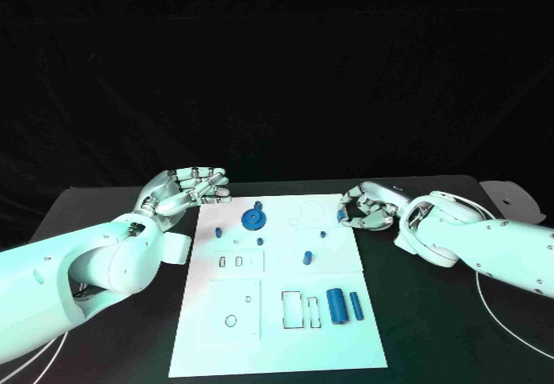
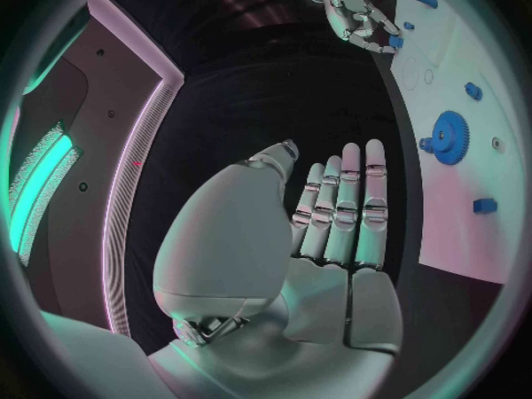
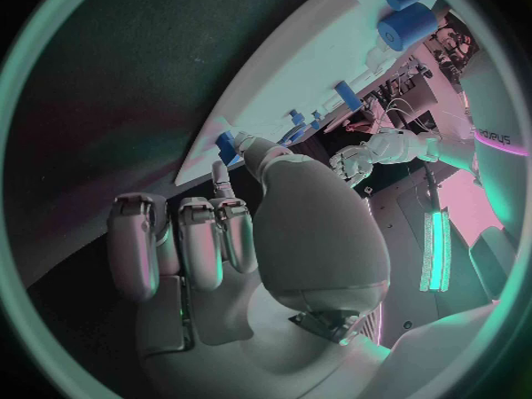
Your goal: Assemble the parts on the task board
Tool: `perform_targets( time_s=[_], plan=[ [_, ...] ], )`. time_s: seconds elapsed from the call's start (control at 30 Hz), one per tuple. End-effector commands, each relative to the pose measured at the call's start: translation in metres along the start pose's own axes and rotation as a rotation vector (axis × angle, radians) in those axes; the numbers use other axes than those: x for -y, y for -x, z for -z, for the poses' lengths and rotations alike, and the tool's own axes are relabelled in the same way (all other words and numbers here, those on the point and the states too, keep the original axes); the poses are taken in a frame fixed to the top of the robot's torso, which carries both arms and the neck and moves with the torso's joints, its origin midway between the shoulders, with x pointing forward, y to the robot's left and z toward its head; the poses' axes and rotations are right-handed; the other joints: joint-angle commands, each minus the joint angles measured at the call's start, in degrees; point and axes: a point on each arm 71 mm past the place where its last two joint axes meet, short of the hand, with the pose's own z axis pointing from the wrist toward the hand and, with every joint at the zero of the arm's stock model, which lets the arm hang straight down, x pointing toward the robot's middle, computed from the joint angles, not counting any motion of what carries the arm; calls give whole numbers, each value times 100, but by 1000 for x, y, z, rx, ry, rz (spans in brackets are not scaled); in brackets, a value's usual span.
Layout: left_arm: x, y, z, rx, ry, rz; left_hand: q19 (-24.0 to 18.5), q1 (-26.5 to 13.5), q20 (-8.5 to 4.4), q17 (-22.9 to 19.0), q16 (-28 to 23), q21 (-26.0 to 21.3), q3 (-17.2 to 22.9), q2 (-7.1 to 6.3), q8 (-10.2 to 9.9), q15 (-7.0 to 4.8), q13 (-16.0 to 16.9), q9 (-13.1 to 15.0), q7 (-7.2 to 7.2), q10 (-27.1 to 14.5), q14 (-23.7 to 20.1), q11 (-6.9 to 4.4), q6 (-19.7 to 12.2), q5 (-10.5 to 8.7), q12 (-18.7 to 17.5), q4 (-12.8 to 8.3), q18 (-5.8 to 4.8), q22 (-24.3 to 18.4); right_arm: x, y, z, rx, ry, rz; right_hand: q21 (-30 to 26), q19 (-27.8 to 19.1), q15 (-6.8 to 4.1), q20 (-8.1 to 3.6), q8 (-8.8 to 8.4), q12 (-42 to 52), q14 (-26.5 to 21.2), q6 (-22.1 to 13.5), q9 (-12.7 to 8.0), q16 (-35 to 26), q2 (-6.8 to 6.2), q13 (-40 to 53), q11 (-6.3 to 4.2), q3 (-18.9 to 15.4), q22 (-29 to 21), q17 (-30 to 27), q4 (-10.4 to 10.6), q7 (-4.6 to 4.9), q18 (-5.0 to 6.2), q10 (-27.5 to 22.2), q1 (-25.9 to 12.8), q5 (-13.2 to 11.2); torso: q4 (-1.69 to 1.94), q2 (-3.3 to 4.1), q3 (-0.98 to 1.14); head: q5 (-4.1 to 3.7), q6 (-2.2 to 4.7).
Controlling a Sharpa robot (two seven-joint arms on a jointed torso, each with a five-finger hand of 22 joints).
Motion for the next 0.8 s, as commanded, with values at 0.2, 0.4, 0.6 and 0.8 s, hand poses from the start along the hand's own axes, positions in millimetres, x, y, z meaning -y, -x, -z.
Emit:
perform_targets(
  time_s=[0.2,0.4,0.6,0.8],
  plan=[
    [1,-2,0,-17,-7,3,35,19,20,12,-35,-38,53,-52,-20,14,4,0,93,47,12,-10,19,-20,-36,2,79,-8,-1,-2,-2,-8,-10,26,50,192,-20,16,2,44,544,168,18,5,102,1345,-14,154,892,1255,-43,-25,4,471,7,-8,-6,0,4,25,-8],
    [1,-2,0,-16,-6,3,35,19,20,12,-35,-38,53,-52,-20,14,4,0,93,47,12,-10,19,-20,-36,2,79,-8,-1,-2,-3,-9,-17,29,61,200,-24,12,2,53,545,184,18,6,103,1355,-17,166,905,1257,-45,-28,1,480,-1,-21,-1,1,1,19,-25],
    [1,-2,0,-14,-5,2,36,19,20,15,-38,-38,60,-47,-23,14,3,-1,95,47,12,-8,18,-19,-42,0,79,-9,-1,-3,-3,-12,-21,31,70,208,-29,5,-15,48,545,189,14,6,76,1349,-21,173,916,1257,-50,-29,-2,476,-34,-56,-4,0,3,9,-28],
    [1,-2,0,-14,-4,2,36,20,19,17,-40,-39,65,-46,-27,15,1,-2,98,42,12,-6,13,-18,-49,-2,79,-10,-3,-3,-4,-12,-19,30,68,207,-24,3,-67,31,543,153,-1,4,20,1332,-15,169,917,1250,-53,-18,-3,461,-96,-84,-4,0,3,13,-26]
  ],
)
